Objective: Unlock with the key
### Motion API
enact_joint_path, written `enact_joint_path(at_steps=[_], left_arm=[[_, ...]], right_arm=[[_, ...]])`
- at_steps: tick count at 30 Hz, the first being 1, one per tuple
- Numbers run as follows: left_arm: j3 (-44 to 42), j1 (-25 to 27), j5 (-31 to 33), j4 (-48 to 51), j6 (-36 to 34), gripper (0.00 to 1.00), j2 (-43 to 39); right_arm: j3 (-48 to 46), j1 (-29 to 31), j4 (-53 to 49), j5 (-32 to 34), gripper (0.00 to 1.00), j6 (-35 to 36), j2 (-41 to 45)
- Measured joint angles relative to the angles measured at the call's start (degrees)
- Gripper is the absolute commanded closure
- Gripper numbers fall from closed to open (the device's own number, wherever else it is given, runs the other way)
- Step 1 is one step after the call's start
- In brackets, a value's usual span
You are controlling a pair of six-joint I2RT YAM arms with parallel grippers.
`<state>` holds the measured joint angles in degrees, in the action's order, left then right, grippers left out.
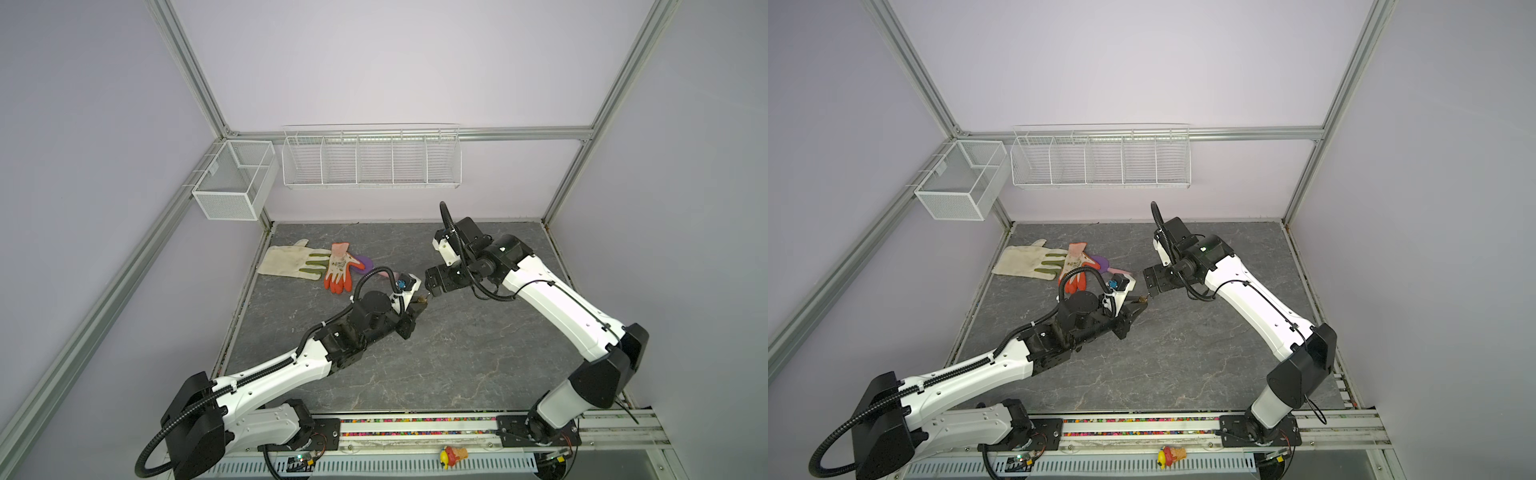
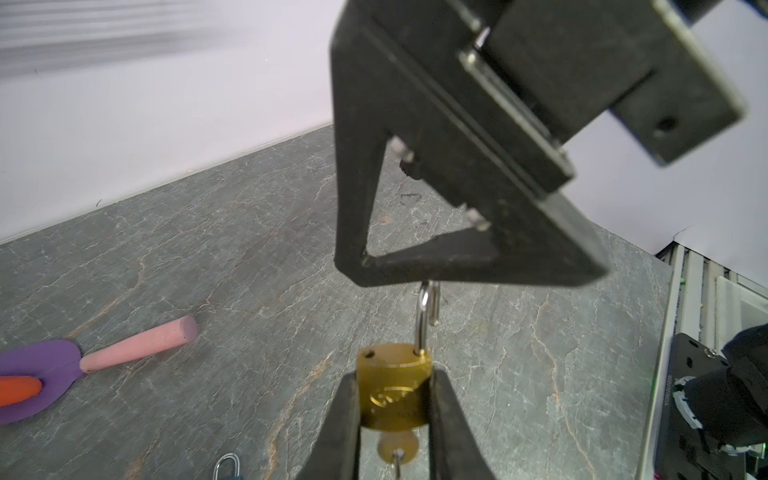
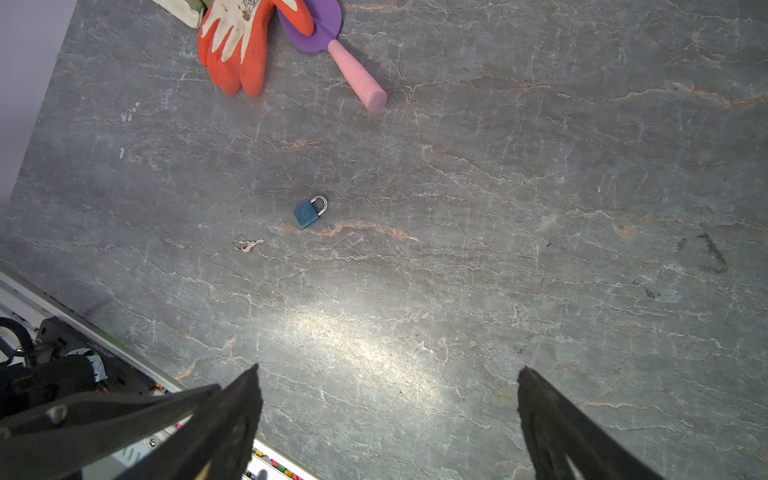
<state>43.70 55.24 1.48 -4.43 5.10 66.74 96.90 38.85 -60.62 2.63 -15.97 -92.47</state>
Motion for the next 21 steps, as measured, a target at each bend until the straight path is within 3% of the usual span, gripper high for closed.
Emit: enact_joint_path(at_steps=[14,21], left_arm=[[0.00,0.00,1.99,0.00,0.35,1.00,0.07],[3.43,0.00,6.80,3.96,5.84,1.00,4.02]], right_arm=[[-6.32,-1.42,-0.09,-0.83,0.02,-0.11,5.46],[-15.65,-4.72,2.47,1.84,0.01,-1.40,13.46]])
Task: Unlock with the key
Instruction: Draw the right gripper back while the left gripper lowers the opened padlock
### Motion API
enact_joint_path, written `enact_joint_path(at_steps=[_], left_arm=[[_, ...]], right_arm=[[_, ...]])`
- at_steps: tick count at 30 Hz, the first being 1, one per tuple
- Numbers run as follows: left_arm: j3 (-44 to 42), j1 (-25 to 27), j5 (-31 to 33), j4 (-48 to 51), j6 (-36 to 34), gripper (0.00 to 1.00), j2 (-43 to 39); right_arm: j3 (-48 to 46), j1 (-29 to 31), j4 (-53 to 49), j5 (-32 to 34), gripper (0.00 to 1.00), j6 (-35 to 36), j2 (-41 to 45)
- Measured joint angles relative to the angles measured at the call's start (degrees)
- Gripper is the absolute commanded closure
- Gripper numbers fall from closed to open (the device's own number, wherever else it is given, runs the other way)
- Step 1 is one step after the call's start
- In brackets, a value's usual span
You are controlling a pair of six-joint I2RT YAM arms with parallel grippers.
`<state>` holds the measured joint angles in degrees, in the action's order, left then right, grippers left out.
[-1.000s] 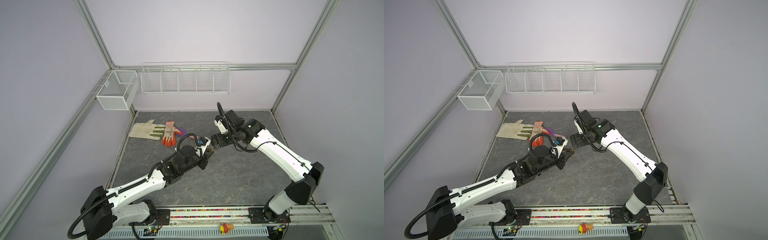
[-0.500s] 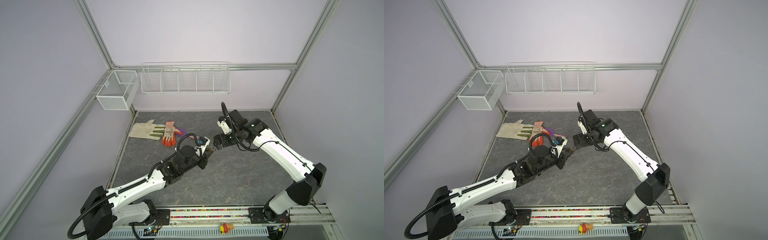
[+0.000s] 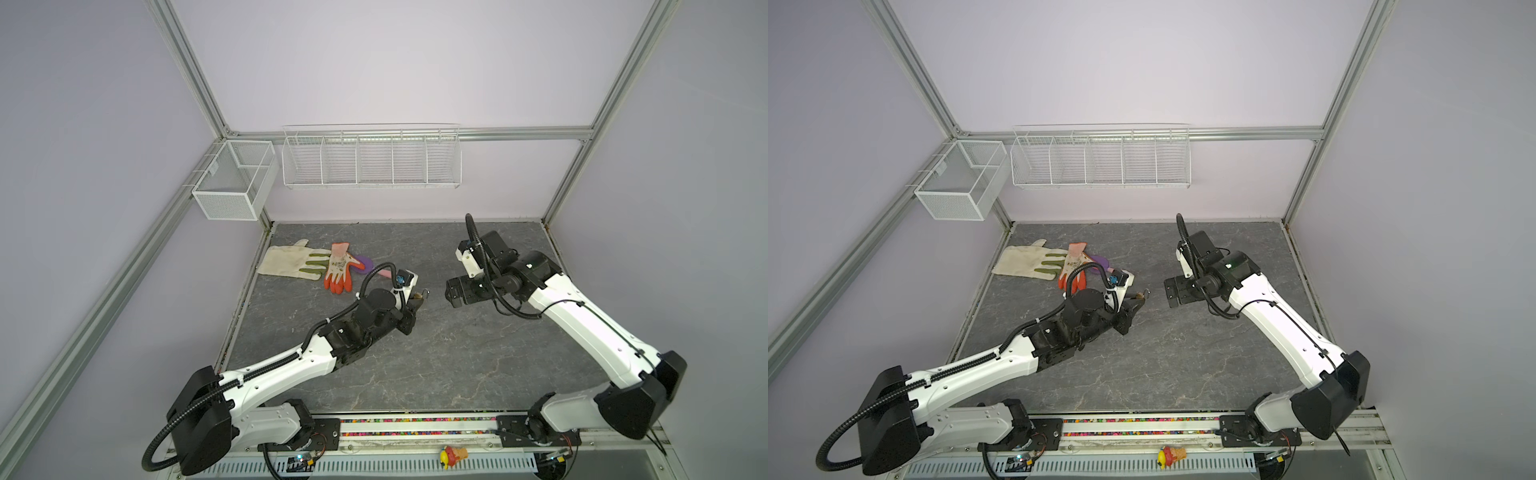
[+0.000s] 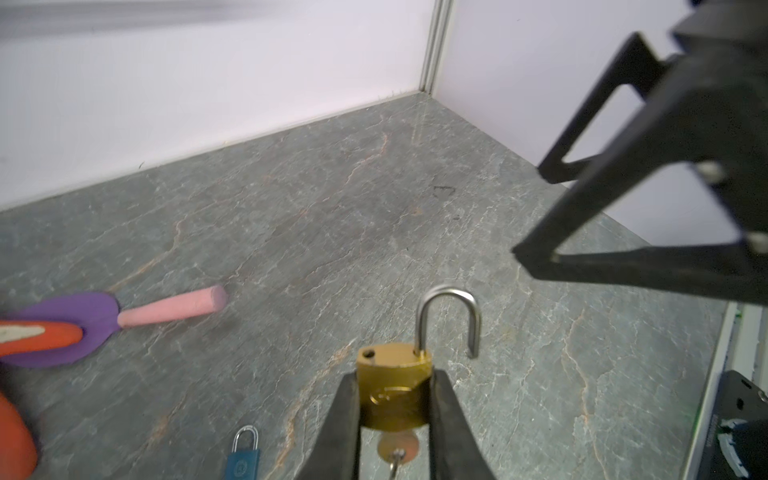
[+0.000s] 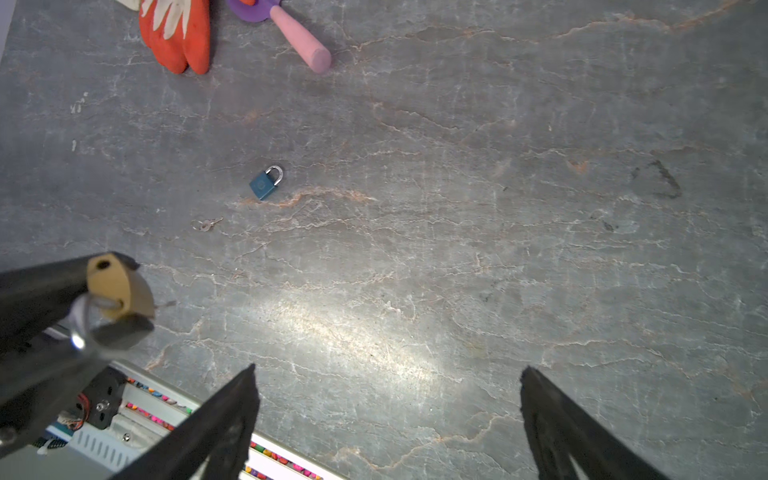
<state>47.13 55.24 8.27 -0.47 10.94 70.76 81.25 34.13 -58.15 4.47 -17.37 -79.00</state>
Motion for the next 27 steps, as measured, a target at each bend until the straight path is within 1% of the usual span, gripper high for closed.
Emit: enact_joint_path(at_steps=[5,8,11,13,16,19,22,27], left_arm=[[6.73,0.00,4.24,5.97,7.28,1.00,6.84],[12.00,-0.02,6.88,11.28,12.46,1.00,12.92],[19.28,-0.02,8.76,18.49,17.92,1.00,20.92],[25.68,-0.02,9.81,24.44,21.59,1.00,27.19],[35.26,-0.02,11.04,32.65,25.70,1.00,35.85],[43.06,-0.02,11.98,38.38,28.52,1.00,43.17],[46.53,-0.02,12.83,41.40,30.45,1.00,47.52],[49.29,-0.46,13.05,44.30,32.76,1.00,51.45]], right_arm=[[-9.60,-3.45,5.05,-1.18,0.01,-3.08,6.40],[-14.27,-4.66,7.76,-1.95,0.00,-5.20,8.55],[-17.73,-5.92,10.16,-2.82,0.00,-6.93,9.88],[-19.34,-7.13,11.34,-3.37,0.01,-7.98,10.49],[-21.22,-9.70,12.81,-4.39,0.01,-9.33,10.99],[-23.17,-12.07,14.16,-5.86,0.01,-10.29,11.63],[-24.48,-13.44,14.84,-6.93,0.01,-10.91,12.22],[-25.55,-15.76,15.72,-8.44,0.01,-11.21,13.31]])
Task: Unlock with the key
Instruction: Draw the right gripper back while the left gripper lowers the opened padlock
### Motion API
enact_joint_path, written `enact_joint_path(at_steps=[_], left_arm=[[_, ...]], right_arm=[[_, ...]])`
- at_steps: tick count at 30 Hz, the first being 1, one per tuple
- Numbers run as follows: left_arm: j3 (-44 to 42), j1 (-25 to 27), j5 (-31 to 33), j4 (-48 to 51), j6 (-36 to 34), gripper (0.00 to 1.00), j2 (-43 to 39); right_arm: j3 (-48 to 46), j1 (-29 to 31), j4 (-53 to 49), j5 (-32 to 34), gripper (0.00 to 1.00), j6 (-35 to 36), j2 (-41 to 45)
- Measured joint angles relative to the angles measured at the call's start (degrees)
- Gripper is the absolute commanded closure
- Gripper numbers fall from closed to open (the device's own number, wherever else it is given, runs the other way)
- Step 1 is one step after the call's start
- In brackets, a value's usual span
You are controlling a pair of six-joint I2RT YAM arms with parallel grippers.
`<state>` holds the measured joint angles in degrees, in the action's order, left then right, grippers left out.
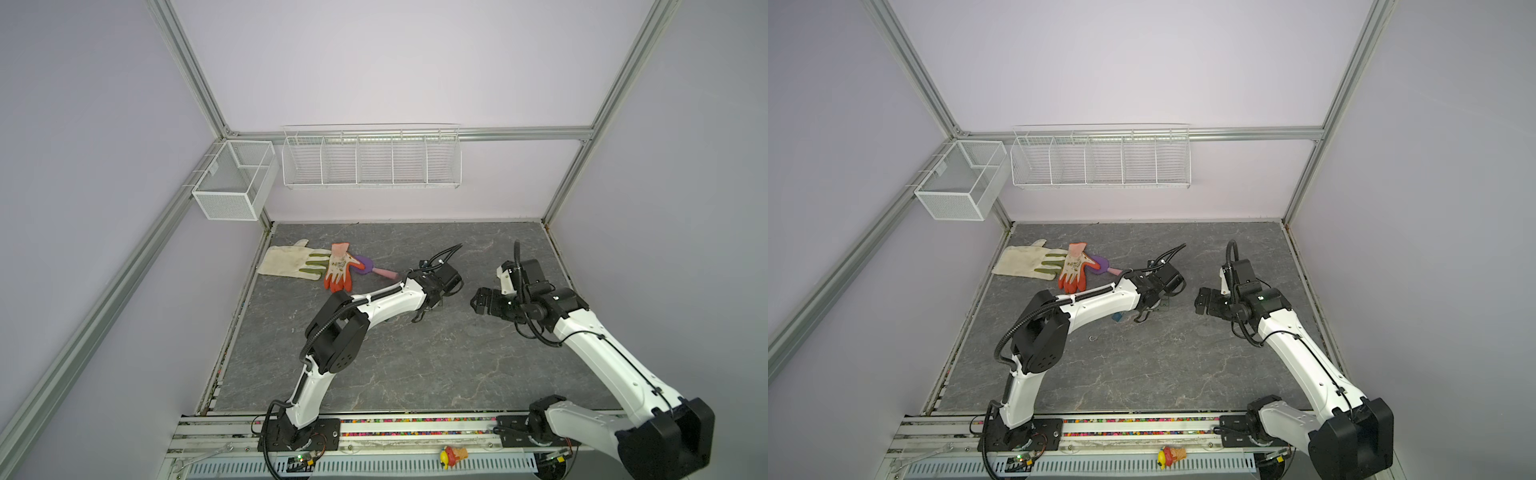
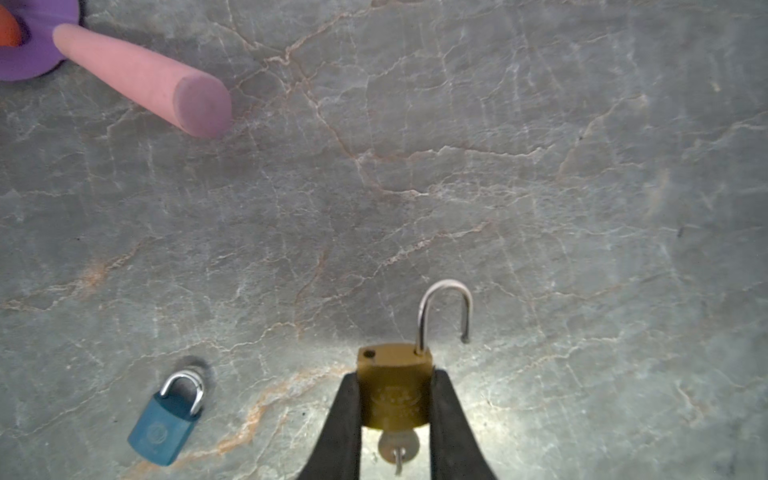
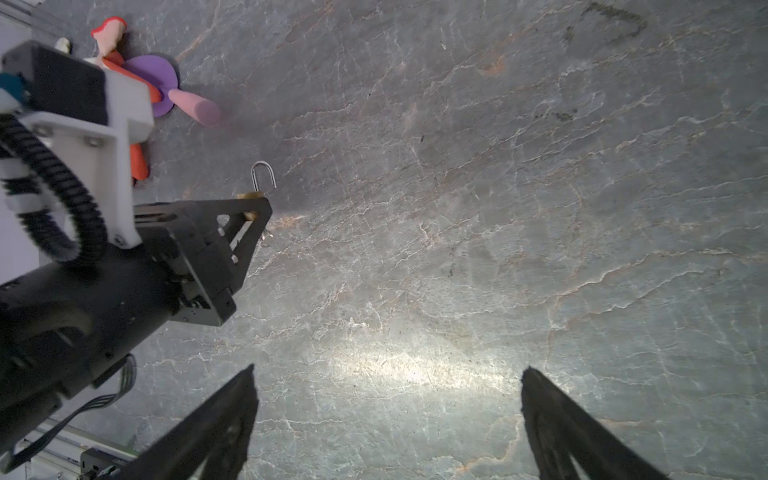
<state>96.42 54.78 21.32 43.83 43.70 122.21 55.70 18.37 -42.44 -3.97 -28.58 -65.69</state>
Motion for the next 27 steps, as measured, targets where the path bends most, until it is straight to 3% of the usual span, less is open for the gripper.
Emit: enact_joint_path(at_steps=[9,22,27], left_arm=[[6.62,-1.14,-0.09,2.05,3.06,1.00,6.25],[9.86,-1.16,-1.42,4.09,3.89,0.99,10.10],[9.86,-1.16,-1.84,4.07,3.85,0.70,10.10]], right_arm=[[-0.26,-2.64,0.55,-1.81,0.01,-0.02,0.66],[-0.79,-3.02,0.98,-3.26,0.01,0.00,1.57],[-0.81,-3.02,1.25,-3.82,0.01,0.02,1.57]])
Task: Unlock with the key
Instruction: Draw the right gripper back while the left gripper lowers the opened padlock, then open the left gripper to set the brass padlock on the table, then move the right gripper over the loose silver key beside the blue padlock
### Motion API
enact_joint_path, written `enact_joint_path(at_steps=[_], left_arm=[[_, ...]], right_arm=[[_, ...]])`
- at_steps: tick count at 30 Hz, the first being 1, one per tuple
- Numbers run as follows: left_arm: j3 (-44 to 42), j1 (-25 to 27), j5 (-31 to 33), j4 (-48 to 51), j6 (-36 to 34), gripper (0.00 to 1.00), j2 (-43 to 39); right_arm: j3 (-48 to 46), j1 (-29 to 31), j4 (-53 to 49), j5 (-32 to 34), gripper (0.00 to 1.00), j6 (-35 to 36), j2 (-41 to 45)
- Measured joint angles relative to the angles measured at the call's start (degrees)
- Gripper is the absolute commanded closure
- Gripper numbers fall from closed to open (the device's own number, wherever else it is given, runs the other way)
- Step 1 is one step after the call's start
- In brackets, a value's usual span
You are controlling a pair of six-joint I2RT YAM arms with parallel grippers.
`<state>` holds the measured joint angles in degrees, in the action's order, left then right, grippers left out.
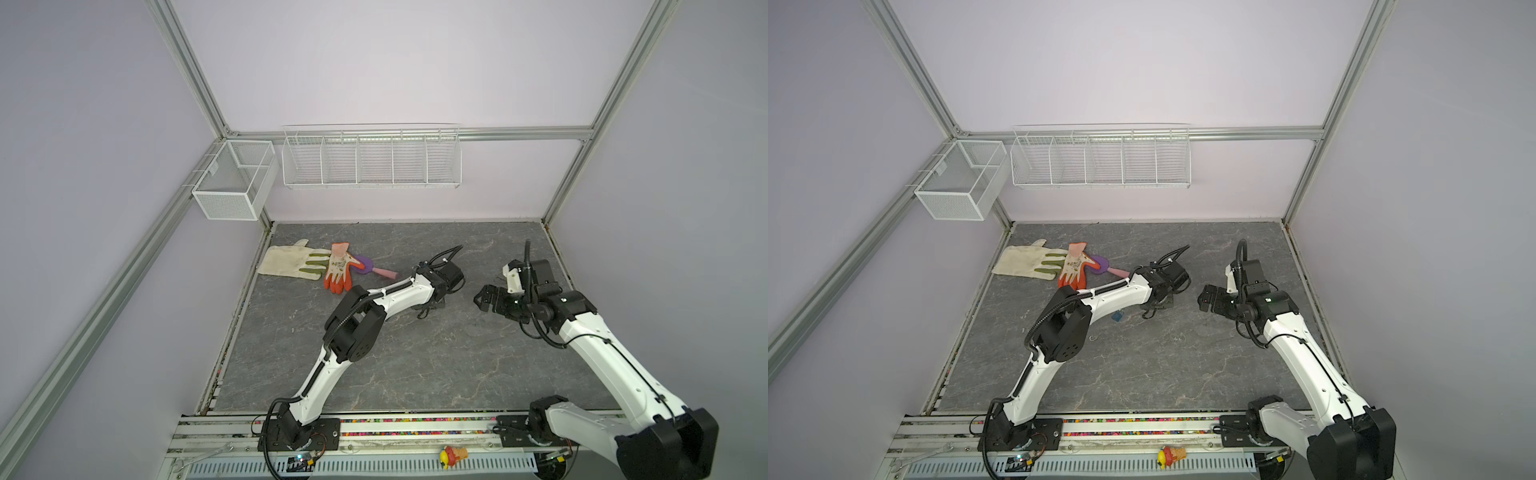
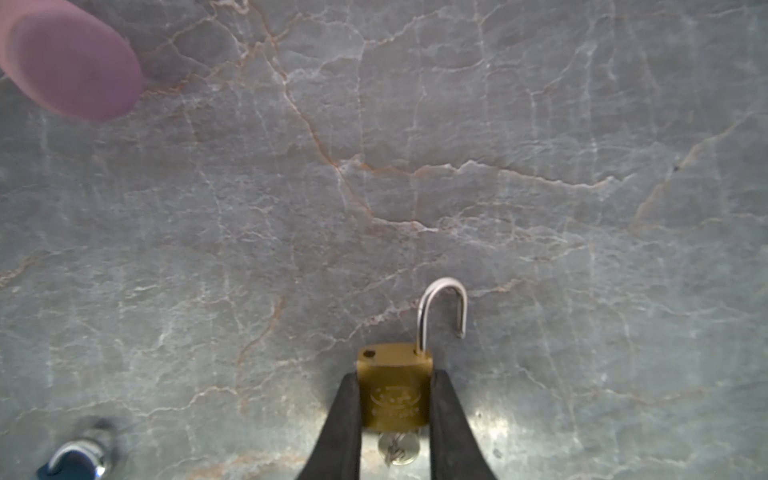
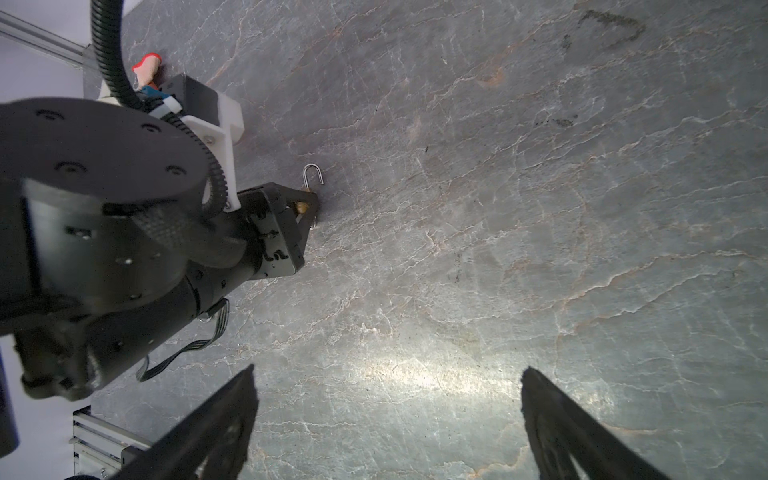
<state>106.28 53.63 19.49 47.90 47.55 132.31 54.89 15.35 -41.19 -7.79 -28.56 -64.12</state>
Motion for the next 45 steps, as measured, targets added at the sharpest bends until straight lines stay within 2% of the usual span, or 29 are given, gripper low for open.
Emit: enact_joint_path(at_steps=[5,10,17,22,28,31,37,41,45], left_arm=[[0.00,-0.02,-1.01,0.07,0.02,0.55,-0.11],[-0.70,-0.17,-1.22,0.20,-0.04,0.52,-2.97],[-8.79,-1.14,1.62,-0.52,-0.48,0.52,-20.98],[-16.04,-3.67,3.61,-1.42,-1.38,0.52,-34.18],[-27.76,-7.48,4.83,-1.99,-3.76,0.50,-47.69],[-34.45,-9.40,4.02,-2.78,-5.42,0.49,-55.84],[-43.10,-17.18,0.79,-3.43,-7.98,0.49,-69.79],[-46.62,-21.49,-1.05,-3.15,-10.01,0.48,-76.02],[-48.41,-27.08,-2.62,-2.73,-10.73,0.48,-78.62]], right_arm=[[0.00,0.00,-0.02,-0.22,0.00,0.28,0.00],[0.00,0.13,-0.02,-1.18,0.00,1.18,0.00],[0.74,4.42,-0.02,-1.14,0.00,1.81,-0.35],[2.71,12.02,0.83,0.63,0.00,1.53,-3.02],[3.72,24.13,3.30,5.70,0.00,-1.40,-7.50],[4.83,30.14,4.92,8.94,0.00,-3.30,-10.80],[9.31,40.76,8.63,15.43,0.00,-7.34,-19.69],[15.50,46.10,10.69,19.30,0.00,-9.09,-27.87],[19.98,49.11,13.27,21.09,0.00,-10.56,-34.88]])
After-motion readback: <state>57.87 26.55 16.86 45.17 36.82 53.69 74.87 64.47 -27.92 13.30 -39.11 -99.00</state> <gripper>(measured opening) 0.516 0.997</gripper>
